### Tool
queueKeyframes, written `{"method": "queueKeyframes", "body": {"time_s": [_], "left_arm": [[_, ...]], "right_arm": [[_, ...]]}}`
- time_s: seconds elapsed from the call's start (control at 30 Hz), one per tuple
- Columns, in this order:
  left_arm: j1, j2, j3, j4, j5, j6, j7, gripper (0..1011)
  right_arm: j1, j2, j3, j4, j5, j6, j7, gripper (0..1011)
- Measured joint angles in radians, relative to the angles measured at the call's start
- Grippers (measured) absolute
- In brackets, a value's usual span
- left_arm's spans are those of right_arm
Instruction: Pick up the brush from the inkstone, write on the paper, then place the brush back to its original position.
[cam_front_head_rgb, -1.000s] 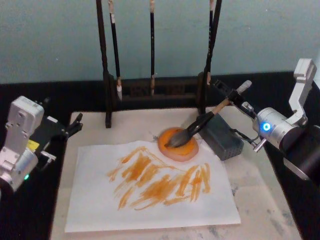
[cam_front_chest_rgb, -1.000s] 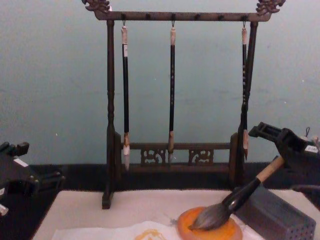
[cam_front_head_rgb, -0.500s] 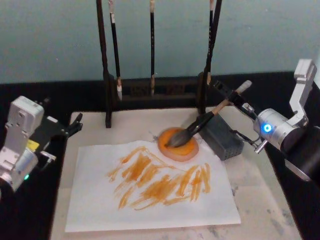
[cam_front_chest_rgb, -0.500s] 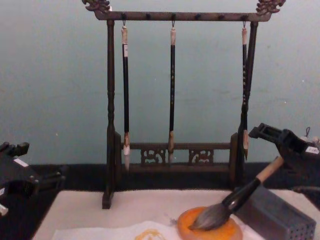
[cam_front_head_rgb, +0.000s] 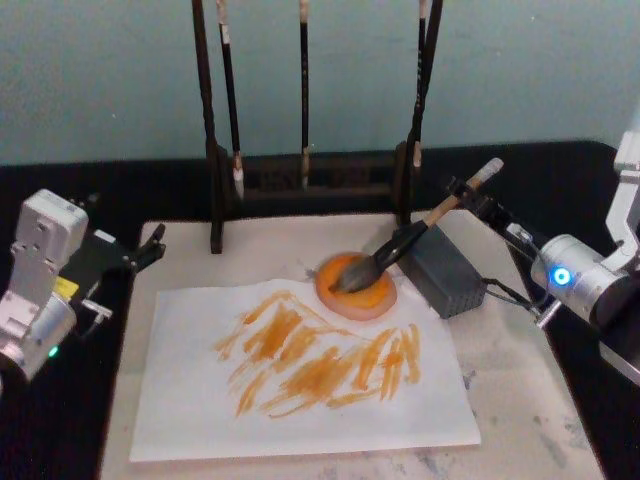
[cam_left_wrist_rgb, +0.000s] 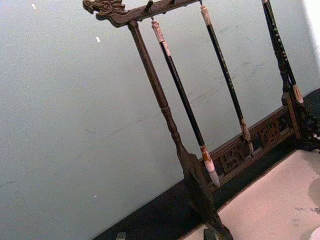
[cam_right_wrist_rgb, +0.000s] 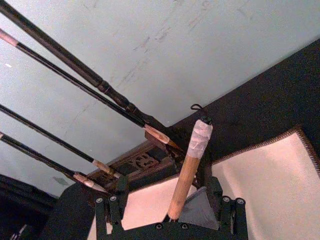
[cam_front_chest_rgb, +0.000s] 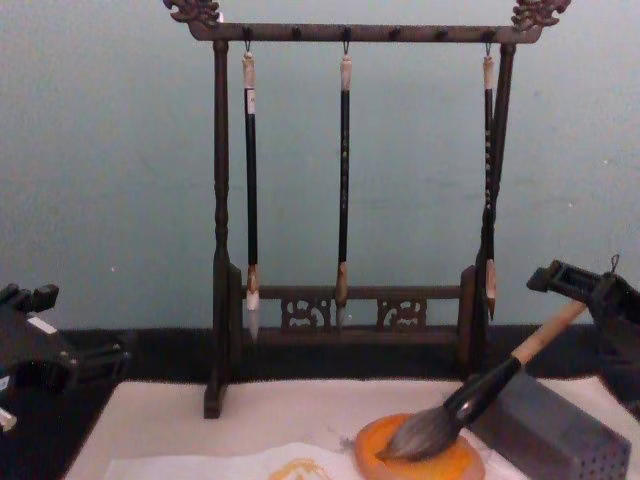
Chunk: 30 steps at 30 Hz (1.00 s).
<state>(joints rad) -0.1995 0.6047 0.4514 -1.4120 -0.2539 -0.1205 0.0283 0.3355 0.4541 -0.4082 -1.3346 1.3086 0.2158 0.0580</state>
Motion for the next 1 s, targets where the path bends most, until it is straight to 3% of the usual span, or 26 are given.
{"method": "queueKeyframes", "body": {"time_s": [0.27,0.4,0.43,0.5,0.57,0.67,0.7,0.8,0.83,0.93,1.0], "left_arm": [[0.000,0.000,0.000,0.000,0.000,0.000,0.000,1001],[0.000,0.000,0.000,0.000,0.000,0.000,0.000,1001],[0.000,0.000,0.000,0.000,0.000,0.000,0.000,1001],[0.000,0.000,0.000,0.000,0.000,0.000,0.000,1001],[0.000,0.000,0.000,0.000,0.000,0.000,0.000,1001],[0.000,0.000,0.000,0.000,0.000,0.000,0.000,1001],[0.000,0.000,0.000,0.000,0.000,0.000,0.000,1001],[0.000,0.000,0.000,0.000,0.000,0.000,0.000,1001],[0.000,0.000,0.000,0.000,0.000,0.000,0.000,1001],[0.000,0.000,0.000,0.000,0.000,0.000,0.000,1001],[0.000,0.000,0.000,0.000,0.000,0.000,0.000,1001]], "right_arm": [[-0.070,0.053,-0.002,-0.103,-0.032,-0.050,-0.023,1000],[-0.101,0.075,-0.012,-0.157,-0.113,-0.103,-0.036,1000],[-0.110,0.084,-0.024,-0.175,-0.174,-0.136,-0.048,1000],[-0.115,0.091,-0.040,-0.189,-0.242,-0.170,-0.062,1000],[-0.122,0.105,-0.079,-0.208,-0.386,-0.231,-0.099,1000],[-0.123,0.109,-0.108,-0.212,-0.489,-0.266,-0.129,1000],[-0.123,0.111,-0.126,-0.212,-0.553,-0.285,-0.147,1000],[-0.122,0.111,-0.149,-0.209,-0.629,-0.304,-0.172,1000],[-0.120,0.110,-0.165,-0.204,-0.683,-0.313,-0.191,1000],[-0.116,0.104,-0.192,-0.189,-0.775,-0.322,-0.227,1000],[-0.114,0.101,-0.201,-0.180,-0.805,-0.323,-0.237,1000]]}}
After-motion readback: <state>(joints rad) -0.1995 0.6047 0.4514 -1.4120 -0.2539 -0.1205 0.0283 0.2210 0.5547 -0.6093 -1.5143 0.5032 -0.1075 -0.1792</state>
